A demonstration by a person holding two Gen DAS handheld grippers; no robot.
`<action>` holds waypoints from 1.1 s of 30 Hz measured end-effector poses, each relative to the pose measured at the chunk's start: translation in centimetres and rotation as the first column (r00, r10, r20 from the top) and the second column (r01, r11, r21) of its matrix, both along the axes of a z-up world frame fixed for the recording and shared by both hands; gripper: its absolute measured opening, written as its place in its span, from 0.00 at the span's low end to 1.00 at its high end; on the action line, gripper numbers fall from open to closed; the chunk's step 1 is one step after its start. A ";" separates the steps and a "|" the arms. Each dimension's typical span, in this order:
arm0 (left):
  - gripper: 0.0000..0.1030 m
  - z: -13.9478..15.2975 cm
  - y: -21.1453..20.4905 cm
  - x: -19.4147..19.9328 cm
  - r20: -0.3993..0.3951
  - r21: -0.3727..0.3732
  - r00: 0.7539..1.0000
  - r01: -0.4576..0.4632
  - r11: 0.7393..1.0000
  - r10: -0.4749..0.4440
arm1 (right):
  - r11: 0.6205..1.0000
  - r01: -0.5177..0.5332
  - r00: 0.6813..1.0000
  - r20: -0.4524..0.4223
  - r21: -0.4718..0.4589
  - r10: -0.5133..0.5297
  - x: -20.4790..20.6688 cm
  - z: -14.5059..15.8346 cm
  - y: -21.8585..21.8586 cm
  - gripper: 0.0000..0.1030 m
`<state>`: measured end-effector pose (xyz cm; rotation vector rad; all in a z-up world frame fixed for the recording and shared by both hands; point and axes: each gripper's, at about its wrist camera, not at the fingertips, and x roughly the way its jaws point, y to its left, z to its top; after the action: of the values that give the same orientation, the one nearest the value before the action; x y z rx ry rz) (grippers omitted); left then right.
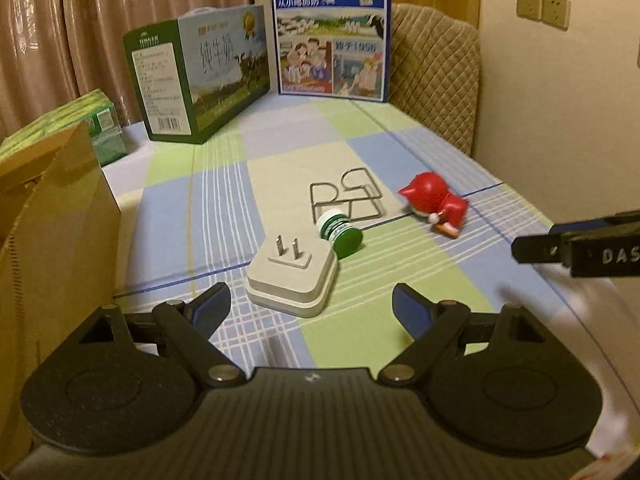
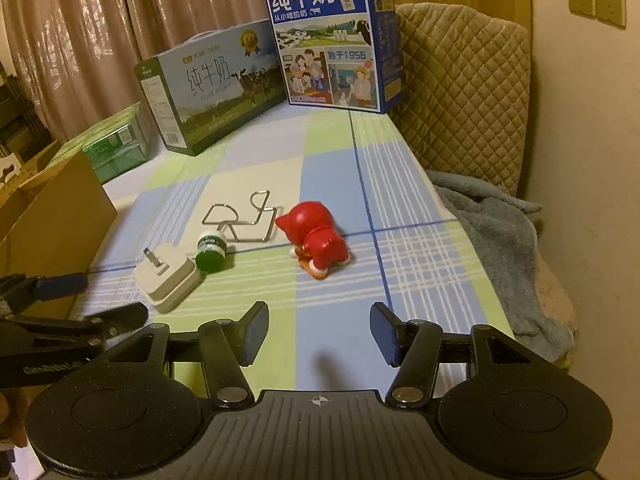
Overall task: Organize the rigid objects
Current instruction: 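Move the left gripper to the white plug adapter while the right approaches the red cat figure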
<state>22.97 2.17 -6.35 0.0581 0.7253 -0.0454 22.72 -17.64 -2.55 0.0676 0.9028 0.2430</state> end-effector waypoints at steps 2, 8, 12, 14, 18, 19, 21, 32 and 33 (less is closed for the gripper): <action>0.84 -0.5 -0.1 0.6 0.001 0.017 1.000 -0.001 1.000 0.001 | 1.000 -0.007 1.000 0.009 -0.014 0.007 0.7 -0.3 0.1 0.52; 0.85 -2.1 -0.1 2.7 -0.017 0.055 1.000 -0.009 0.998 0.010 | 0.999 -0.018 1.000 0.008 -0.046 0.019 2.7 -1.7 0.4 0.52; 0.85 -3.0 -0.1 3.8 -0.031 0.067 0.999 -0.017 0.998 0.019 | 0.999 -0.022 1.000 -0.001 -0.049 0.022 3.4 -2.4 0.4 0.52; 0.85 -3.5 0.0 4.5 -0.045 0.068 0.999 -0.023 0.997 0.026 | 0.999 -0.021 1.000 0.000 -0.048 0.021 3.8 -2.5 0.4 0.52; 0.85 -4.2 0.4 5.6 -0.062 0.053 0.998 -0.029 0.998 0.033 | 0.999 -0.015 1.000 -0.005 -0.038 0.015 4.2 -2.6 0.2 0.52; 0.85 -4.3 0.4 5.8 -0.060 0.057 0.998 -0.027 0.998 0.031 | 0.999 -0.014 1.000 -0.005 -0.038 0.014 4.3 -2.6 0.1 0.52; 0.84 -4.4 0.7 6.2 -0.063 0.048 0.998 -0.027 0.998 0.030 | 0.999 -0.014 1.000 -0.007 -0.039 0.014 4.5 -2.8 0.1 0.52; 0.61 -4.4 0.8 6.4 -0.097 -0.009 0.995 -0.022 1.000 0.021 | 0.999 -0.018 1.000 -0.015 -0.041 0.017 5.2 -3.4 0.3 0.52; 0.59 -4.3 0.7 6.3 -0.102 -0.010 0.995 -0.024 1.000 0.023 | 0.999 -0.018 1.000 -0.017 -0.043 0.018 5.3 -3.5 0.3 0.52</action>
<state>29.23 2.91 -10.64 0.0362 0.8274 -0.0300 28.04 -17.32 -6.03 0.0217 0.9253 0.2399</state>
